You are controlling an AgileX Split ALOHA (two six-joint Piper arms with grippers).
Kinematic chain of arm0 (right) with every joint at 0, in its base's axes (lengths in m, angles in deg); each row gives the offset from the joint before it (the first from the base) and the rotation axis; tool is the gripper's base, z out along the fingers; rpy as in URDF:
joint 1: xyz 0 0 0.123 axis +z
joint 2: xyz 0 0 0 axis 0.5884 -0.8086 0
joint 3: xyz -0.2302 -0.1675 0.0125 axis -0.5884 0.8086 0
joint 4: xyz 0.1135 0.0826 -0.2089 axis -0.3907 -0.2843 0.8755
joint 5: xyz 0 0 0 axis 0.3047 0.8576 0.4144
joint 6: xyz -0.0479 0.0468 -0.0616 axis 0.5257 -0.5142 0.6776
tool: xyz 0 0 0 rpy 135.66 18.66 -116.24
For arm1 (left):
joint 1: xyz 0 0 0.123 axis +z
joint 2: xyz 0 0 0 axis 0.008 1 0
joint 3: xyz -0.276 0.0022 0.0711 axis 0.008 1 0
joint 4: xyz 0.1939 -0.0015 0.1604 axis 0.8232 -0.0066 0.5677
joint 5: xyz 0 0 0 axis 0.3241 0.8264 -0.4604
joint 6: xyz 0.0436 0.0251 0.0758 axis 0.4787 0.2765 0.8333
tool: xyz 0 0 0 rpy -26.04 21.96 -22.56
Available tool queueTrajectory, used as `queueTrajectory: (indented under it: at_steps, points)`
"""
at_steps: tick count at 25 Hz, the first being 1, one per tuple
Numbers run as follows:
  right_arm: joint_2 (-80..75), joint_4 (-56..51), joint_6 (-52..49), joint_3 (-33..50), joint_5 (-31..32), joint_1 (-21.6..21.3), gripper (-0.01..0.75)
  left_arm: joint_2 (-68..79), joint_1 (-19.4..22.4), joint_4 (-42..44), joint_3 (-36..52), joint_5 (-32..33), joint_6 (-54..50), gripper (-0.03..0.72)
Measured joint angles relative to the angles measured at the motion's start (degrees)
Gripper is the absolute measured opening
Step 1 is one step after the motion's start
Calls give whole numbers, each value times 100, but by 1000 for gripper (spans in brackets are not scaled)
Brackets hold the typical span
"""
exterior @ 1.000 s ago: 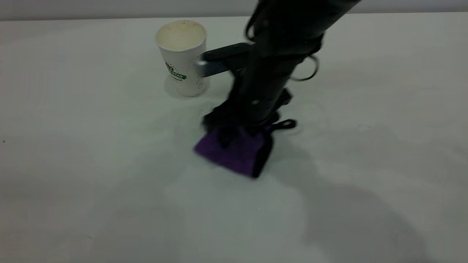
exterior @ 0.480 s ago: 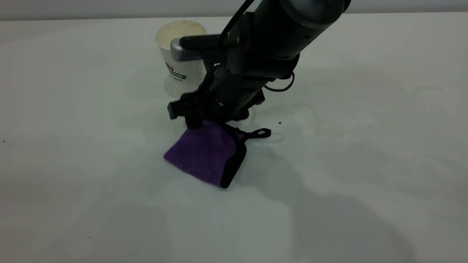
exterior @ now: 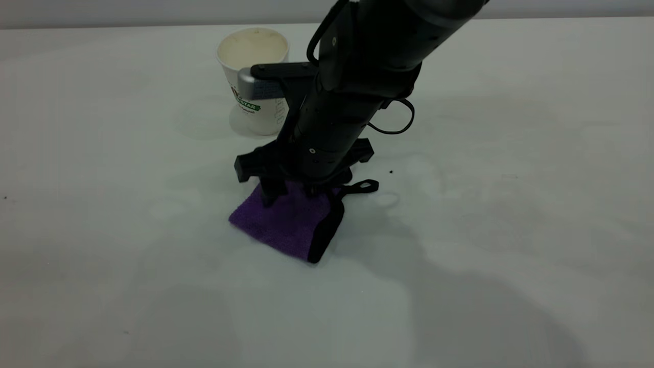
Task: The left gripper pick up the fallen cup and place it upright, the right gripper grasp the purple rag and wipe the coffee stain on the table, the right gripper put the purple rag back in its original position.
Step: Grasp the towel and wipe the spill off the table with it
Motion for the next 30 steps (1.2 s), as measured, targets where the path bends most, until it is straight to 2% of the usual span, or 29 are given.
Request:
queueTrajectory:
  at_steps: [3, 10, 17, 20, 24, 30]
  points:
    - [-24, 12, 68, 0, 100, -2, 592, 0, 0, 0, 0, 0, 0, 238]
    - [-213, -7, 104, 0, -219, -12, 588, 0, 0, 0, 0, 0, 0, 238]
    - [-327, -14, 240, 0, -1352, -2, 588, 0, 0, 0, 0, 0, 0, 238]
    - [-372, -14, 329, 0, -1625, -78, 588, 0, 0, 0, 0, 0, 0, 238]
    - [-427, -8, 404, -10, -1636, -325, 588, 0, 0, 0, 0, 0, 0, 238]
    - [-416, -4, 591, -67, -1255, -863, 588, 0, 0, 0, 0, 0, 0, 238]
